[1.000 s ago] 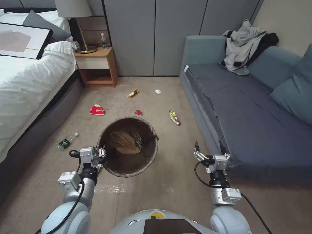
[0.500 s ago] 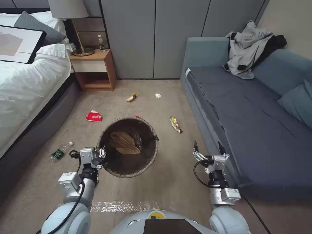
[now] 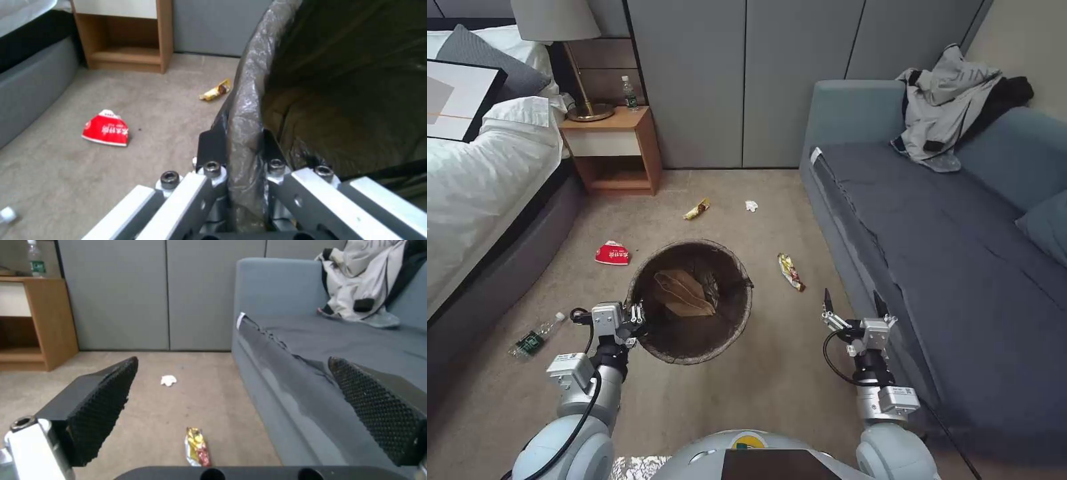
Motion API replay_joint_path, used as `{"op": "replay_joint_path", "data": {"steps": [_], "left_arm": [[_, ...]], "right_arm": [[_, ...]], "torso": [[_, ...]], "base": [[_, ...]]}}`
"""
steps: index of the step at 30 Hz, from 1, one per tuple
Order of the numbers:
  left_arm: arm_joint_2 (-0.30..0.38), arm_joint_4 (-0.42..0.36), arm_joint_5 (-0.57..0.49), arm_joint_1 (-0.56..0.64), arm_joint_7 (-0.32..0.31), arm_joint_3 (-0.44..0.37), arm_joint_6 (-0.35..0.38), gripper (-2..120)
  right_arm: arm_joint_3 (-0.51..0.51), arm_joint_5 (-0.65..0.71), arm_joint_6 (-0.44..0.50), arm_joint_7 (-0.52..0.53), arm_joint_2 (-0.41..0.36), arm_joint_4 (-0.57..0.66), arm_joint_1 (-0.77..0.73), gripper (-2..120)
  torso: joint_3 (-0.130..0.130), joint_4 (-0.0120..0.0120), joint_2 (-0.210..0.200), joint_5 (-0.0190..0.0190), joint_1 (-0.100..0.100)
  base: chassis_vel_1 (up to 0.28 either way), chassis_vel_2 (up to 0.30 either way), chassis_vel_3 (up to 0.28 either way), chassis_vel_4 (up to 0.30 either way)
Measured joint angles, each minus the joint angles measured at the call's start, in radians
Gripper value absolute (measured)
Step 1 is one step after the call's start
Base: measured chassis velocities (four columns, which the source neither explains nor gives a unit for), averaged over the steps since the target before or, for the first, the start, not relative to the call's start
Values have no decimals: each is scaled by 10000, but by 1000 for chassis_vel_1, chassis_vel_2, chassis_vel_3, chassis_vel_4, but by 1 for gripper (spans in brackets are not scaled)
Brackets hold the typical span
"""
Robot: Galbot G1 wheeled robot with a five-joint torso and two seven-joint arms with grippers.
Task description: Pick up the trash bin, then pick up the garbage from the floor and place it into the trash bin.
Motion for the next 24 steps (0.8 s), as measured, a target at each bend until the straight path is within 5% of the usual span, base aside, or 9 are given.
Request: {"op": "replay_joint_path", "data": {"steps": [24], "left_arm": [[16,42,-32,-43,-7,-19,-2,2]], "right_arm": [[-32,-48,21,-8,32,-27,23,100]], "torso": [[0,0,0,0,0]], "base": [[-134,133,136,-134]]}}
